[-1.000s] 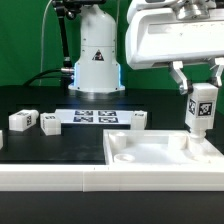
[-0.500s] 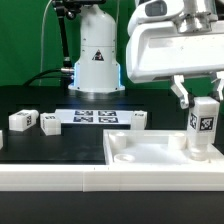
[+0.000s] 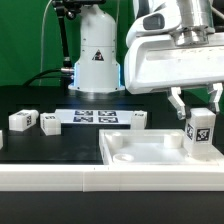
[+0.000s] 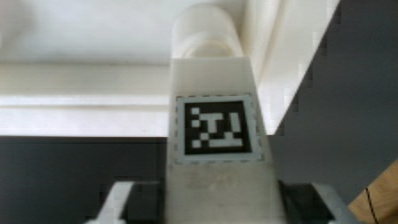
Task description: Assemble one leg
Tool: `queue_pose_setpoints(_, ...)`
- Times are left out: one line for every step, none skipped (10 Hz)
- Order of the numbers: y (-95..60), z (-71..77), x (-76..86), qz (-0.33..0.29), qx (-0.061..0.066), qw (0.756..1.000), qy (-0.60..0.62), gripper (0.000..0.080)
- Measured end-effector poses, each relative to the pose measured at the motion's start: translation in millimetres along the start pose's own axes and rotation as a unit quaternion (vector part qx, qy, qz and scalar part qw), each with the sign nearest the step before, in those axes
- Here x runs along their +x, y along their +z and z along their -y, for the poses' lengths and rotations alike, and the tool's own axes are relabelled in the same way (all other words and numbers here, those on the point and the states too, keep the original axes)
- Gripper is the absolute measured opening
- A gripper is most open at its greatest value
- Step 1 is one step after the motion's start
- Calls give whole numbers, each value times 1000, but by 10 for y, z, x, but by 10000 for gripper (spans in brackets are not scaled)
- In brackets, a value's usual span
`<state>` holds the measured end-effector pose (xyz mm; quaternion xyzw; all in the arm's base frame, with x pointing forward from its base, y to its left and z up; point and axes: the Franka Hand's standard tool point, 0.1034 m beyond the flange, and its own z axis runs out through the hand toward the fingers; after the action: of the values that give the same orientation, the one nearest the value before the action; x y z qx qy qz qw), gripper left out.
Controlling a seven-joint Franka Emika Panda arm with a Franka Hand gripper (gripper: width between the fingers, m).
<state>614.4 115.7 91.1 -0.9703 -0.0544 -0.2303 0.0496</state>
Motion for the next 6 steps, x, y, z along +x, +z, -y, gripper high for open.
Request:
queue_pose_setpoints(19,-1,-10,-3,-1,1000,0,291)
queue_pose_setpoints(30,1,-2,-13,-2,1000,-1,291)
queue_pose_setpoints(28,0,2,-14,-2,1000,-1,291)
queue_pose_setpoints(28,0,2,-14,-2,1000,-1,291)
queue_pose_setpoints(28,0,2,-14,-2,1000,-1,456)
queue_pose_setpoints(28,-1,2,-14,-2,1000,-1,579)
